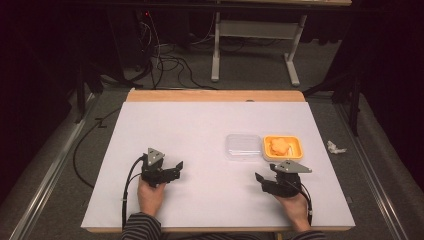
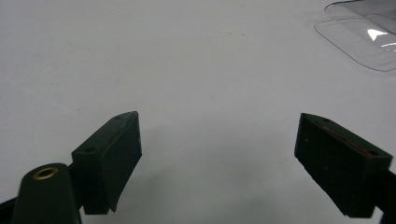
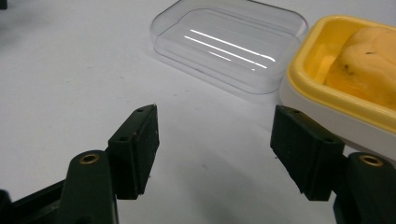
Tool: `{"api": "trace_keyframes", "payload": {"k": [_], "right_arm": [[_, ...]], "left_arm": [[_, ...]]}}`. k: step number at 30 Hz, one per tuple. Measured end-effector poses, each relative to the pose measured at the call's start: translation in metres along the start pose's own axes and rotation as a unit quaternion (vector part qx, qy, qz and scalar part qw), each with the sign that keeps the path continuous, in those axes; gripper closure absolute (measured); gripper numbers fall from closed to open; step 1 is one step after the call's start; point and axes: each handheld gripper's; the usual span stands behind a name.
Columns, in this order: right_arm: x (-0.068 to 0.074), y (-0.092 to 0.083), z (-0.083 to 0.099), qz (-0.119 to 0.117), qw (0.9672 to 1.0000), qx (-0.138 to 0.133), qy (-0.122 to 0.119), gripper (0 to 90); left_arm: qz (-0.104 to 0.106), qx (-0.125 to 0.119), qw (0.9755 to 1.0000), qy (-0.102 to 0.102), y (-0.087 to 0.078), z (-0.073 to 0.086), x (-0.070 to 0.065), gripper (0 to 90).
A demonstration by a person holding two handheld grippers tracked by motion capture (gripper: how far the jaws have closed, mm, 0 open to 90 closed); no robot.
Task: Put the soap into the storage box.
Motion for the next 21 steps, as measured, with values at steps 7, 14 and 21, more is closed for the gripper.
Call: {"api": "trace_keyframes", "payload": {"k": [7, 14, 21], "right_arm": [[0.006, 0.006, 0.001, -0.003, 0.9999, 0.008, -0.01, 33.8], [0.011, 0.013, 0.006, 0.005, 0.9994, 0.02, -0.027, 34.1], [0.012, 0.013, 0.007, 0.008, 0.9994, 0.013, -0.032, 33.9]], "left_arm": [[0.001, 0.0, 1.0, 0.0, 0.0, 0.0, 0.0, 15.4], [0.001, 0.002, 1.0, 0.003, 0.0, 0.0, 0.0, 15.4], [0.002, 0.001, 1.0, 0.003, -0.001, 0.0, 0.0, 15.4]]}}
Point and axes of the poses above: each handheld gripper's, and its own axes: y roughly forward along the jaws, z roughly out of its underside, x roughly to its left, and after that the axes turned 1 degree about z, right-handed
